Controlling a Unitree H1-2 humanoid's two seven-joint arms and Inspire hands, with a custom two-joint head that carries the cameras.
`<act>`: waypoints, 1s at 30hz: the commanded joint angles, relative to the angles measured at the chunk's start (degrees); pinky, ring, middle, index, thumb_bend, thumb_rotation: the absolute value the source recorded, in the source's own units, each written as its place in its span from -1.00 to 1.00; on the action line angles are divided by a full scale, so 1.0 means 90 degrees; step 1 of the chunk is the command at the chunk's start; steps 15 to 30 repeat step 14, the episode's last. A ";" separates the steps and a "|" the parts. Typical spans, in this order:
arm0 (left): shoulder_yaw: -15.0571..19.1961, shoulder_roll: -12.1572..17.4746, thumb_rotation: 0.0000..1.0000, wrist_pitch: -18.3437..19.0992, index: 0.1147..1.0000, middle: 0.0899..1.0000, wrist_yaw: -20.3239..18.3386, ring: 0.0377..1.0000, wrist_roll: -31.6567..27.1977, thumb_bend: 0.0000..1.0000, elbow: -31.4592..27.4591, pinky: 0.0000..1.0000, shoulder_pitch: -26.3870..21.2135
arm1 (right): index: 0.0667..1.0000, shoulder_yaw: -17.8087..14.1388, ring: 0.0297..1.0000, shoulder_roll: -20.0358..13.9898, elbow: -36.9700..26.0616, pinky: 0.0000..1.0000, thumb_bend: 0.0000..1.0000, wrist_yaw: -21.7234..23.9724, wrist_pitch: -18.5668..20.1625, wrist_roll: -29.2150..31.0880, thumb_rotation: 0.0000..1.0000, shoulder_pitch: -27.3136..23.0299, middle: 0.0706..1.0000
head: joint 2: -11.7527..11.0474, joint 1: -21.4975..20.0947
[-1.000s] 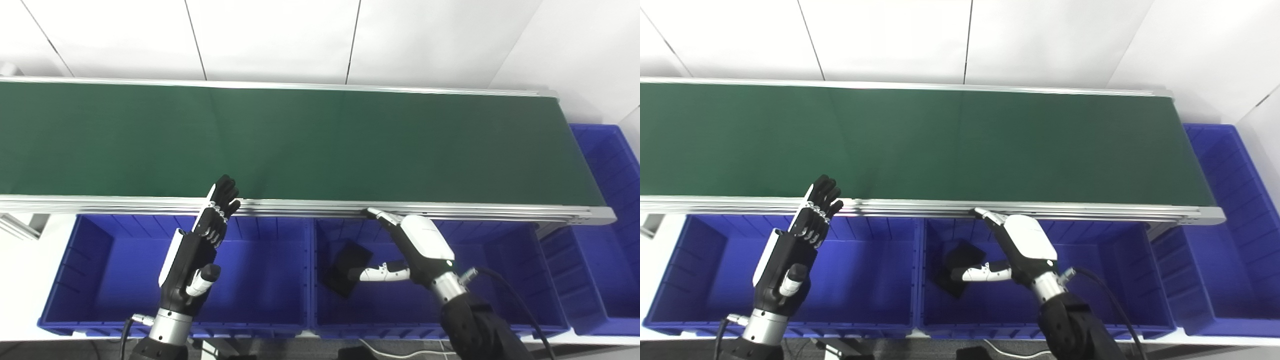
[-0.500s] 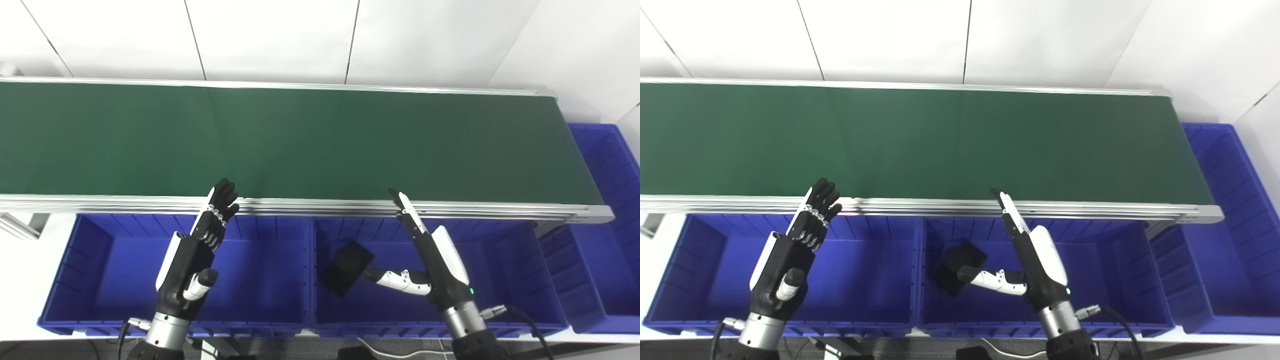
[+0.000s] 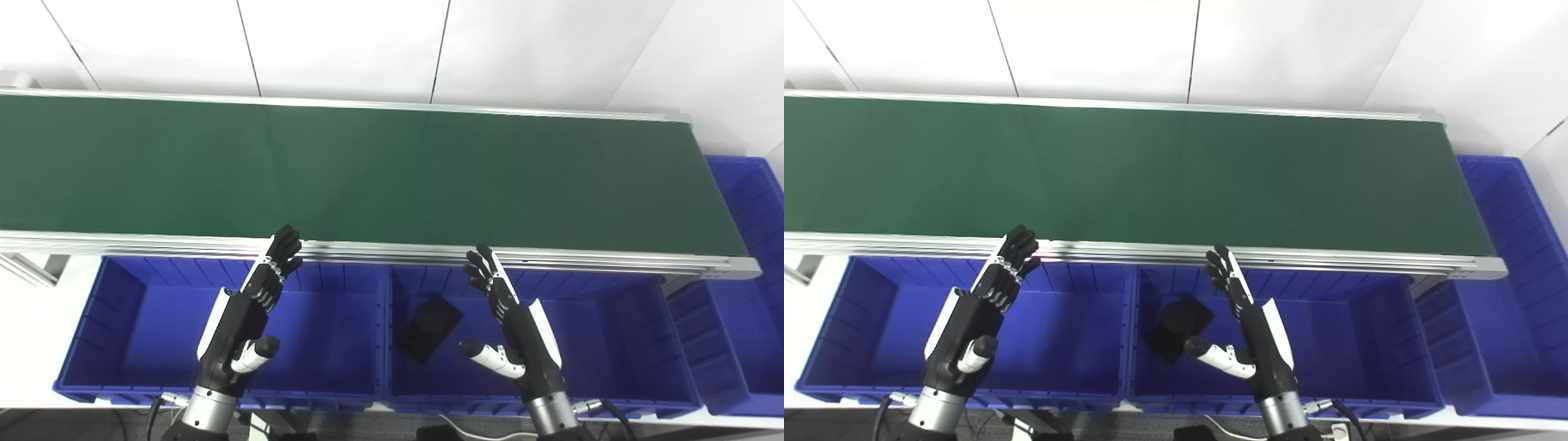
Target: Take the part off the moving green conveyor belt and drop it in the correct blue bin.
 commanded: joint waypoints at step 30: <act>-0.0025 0.0010 0.71 -0.0208 0.98 1.00 0.0048 0.98 0.0093 0.81 -0.0052 0.93 -0.0099 | 1.00 -0.0184 0.92 0.0348 -0.0119 0.97 0.73 -0.0277 -0.0396 -0.0240 0.48 0.0141 0.99 | -0.0247 -0.0162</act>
